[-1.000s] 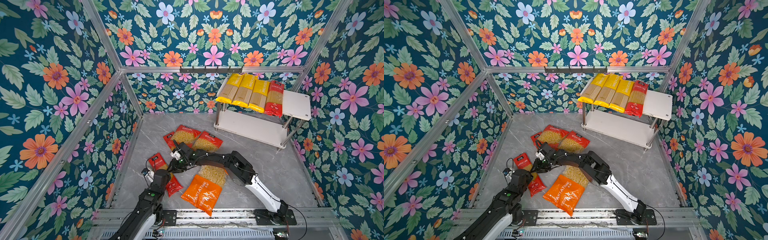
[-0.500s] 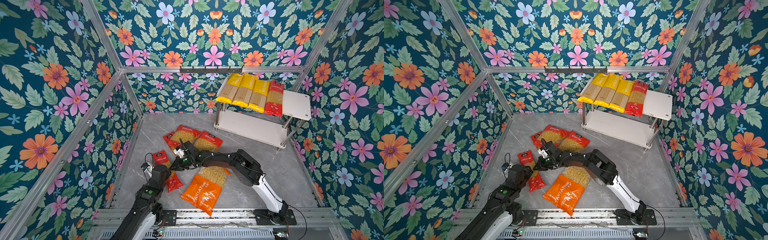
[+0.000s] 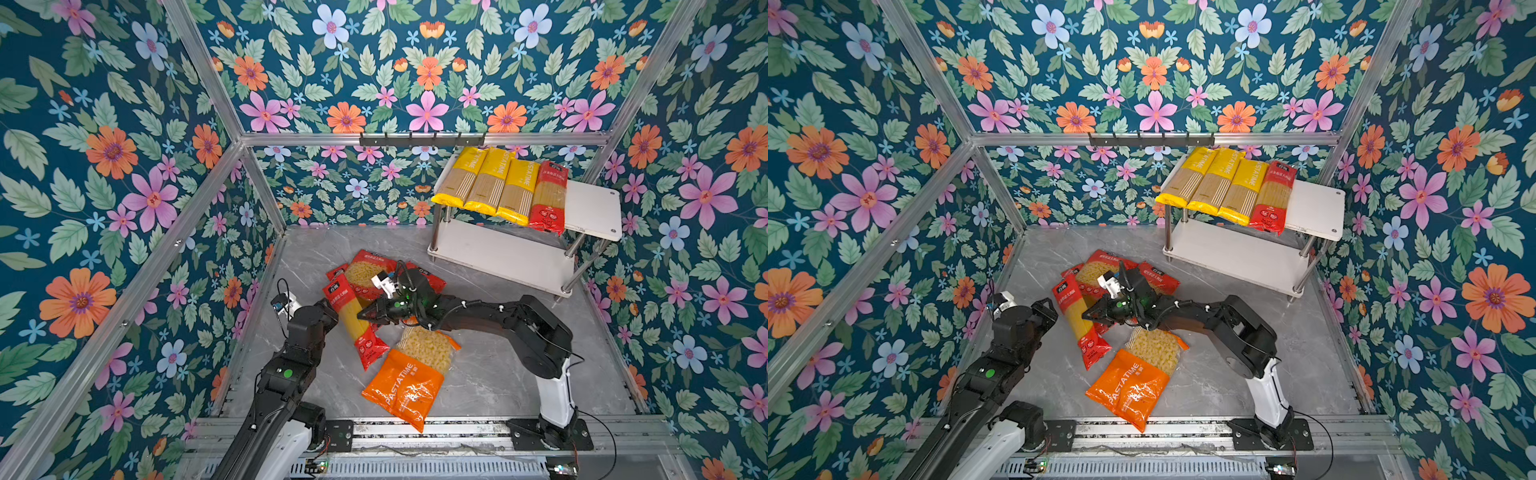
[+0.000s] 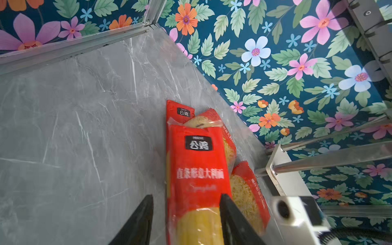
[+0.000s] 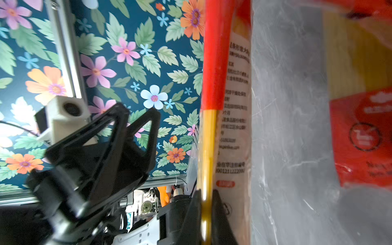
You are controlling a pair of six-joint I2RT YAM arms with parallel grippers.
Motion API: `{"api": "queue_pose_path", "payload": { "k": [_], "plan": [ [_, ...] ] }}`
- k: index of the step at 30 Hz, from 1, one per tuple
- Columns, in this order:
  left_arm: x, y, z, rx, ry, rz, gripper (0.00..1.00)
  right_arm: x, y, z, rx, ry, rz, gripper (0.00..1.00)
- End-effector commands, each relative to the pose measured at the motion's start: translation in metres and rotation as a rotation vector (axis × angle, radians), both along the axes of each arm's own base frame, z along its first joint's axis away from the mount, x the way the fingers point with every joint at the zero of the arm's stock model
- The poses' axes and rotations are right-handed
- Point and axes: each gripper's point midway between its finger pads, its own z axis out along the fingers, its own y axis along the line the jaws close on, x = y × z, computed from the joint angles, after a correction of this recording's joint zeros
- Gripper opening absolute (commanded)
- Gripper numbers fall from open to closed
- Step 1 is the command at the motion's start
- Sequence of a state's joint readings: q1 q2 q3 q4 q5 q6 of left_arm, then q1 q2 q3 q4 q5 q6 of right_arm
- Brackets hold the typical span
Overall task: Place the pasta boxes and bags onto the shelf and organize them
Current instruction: 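Grasp the red spaghetti bag with the right gripper while the left gripper reaches it, then lift the red spaghetti bag upright with both grippers holding it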
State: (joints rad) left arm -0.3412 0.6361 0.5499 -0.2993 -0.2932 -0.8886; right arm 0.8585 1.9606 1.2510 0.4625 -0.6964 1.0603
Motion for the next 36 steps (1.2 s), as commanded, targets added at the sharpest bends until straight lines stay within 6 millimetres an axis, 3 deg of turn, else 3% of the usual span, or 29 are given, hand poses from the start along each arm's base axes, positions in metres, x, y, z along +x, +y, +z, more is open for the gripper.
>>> {"api": "queue_pose_path", "payload": {
  "k": [1, 7, 12, 15, 20, 24, 31, 36],
  "plan": [
    [0.012, -0.022, 0.006, -0.028, -0.046, -0.104, 0.55, 0.009, -0.025, 0.03, 0.082, -0.102, -0.066, 0.02],
    [0.029, -0.086, -0.008, -0.178, -0.082, -0.357, 0.57, 0.014, -0.089, -0.019, -0.108, -0.03, -0.302, 0.02],
    [0.027, -0.138, -0.024, -0.161, -0.076, -0.491, 0.58, 0.008, -0.115, -0.06, -0.202, 0.039, -0.383, 0.03],
    [0.025, -0.159, -0.037, -0.194, -0.052, -0.546, 0.58, 0.002, -0.124, -0.08, -0.228, 0.123, -0.369, 0.1],
    [0.021, -0.167, -0.054, -0.213, -0.016, -0.573, 0.58, -0.001, -0.144, -0.085, -0.14, 0.206, -0.332, 0.32],
    [0.011, -0.169, -0.068, -0.269, 0.002, -0.599, 0.57, -0.009, -0.15, -0.088, -0.11, 0.245, -0.264, 0.46],
    [-0.006, -0.175, -0.097, -0.37, 0.069, -0.635, 0.58, -0.016, -0.152, -0.104, -0.124, 0.269, -0.253, 0.49],
    [-0.006, -0.181, -0.099, -0.394, 0.072, -0.65, 0.57, -0.016, -0.147, -0.105, -0.127, 0.257, -0.251, 0.49]
  ]
}}
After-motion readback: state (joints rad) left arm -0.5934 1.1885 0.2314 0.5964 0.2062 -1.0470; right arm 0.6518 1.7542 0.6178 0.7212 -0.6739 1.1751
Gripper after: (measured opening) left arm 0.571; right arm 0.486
